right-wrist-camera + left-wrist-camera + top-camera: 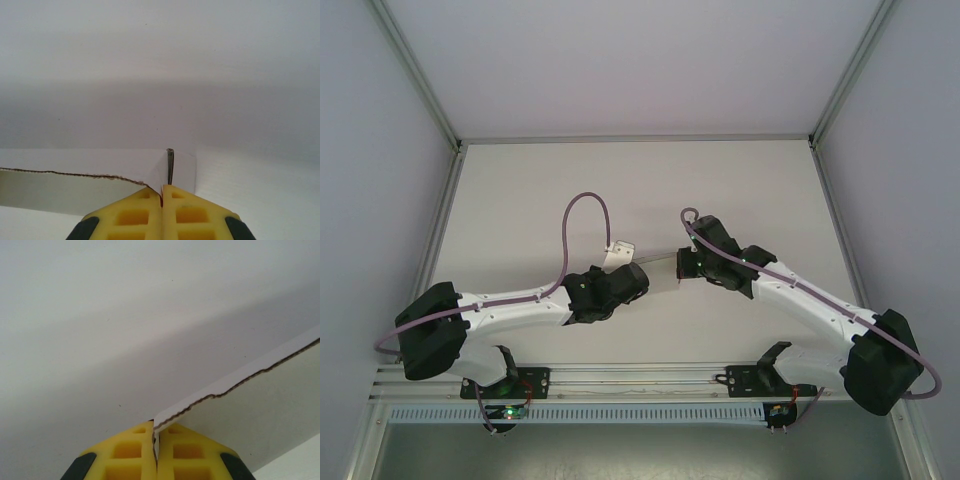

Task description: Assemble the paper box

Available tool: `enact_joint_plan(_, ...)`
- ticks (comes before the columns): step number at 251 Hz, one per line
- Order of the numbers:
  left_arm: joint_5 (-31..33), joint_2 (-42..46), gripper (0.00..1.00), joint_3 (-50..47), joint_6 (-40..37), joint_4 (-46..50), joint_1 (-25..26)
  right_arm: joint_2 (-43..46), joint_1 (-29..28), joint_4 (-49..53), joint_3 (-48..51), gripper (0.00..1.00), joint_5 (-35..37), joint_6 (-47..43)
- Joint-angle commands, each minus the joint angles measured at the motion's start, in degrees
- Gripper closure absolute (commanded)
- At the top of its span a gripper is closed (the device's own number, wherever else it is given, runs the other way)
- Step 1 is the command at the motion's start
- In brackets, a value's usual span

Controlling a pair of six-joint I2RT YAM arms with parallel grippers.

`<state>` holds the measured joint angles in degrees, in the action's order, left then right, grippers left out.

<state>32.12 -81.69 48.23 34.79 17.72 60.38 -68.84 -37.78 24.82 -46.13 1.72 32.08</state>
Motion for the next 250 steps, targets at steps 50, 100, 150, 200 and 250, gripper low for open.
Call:
enact_joint_plan(50,0.38,-1.98,0.96,-0.59,-0.43,7.09,0.57,-1.89,-4.61,10.89,4.56,1.00,8.93,0.87)
enact_joint_plan(100,0.04,-2.07,0.96,-1.11,0.10,6.57,0.60,1.77,-9.56,10.25,10.06,1.00,14.24,4.99)
enact_joint_plan(150,0.66,-3.25,0.96,-0.27,0.20,7.72,0.58,2.17,-10.03,14.90,12.77,1.00,20.67,9.63)
enact_joint_plan(200,0.75,-4.00,0.97,0.43,0.69,8.30,0.60,1.89,-10.04,19.60,10.54,1.00,25.34,7.91)
enact_joint_plan(250,1.48,-5.10,0.98,1.34,0.99,9.33,0.53,2.10,-9.79,21.43,6.13,1.00,26.84,5.28)
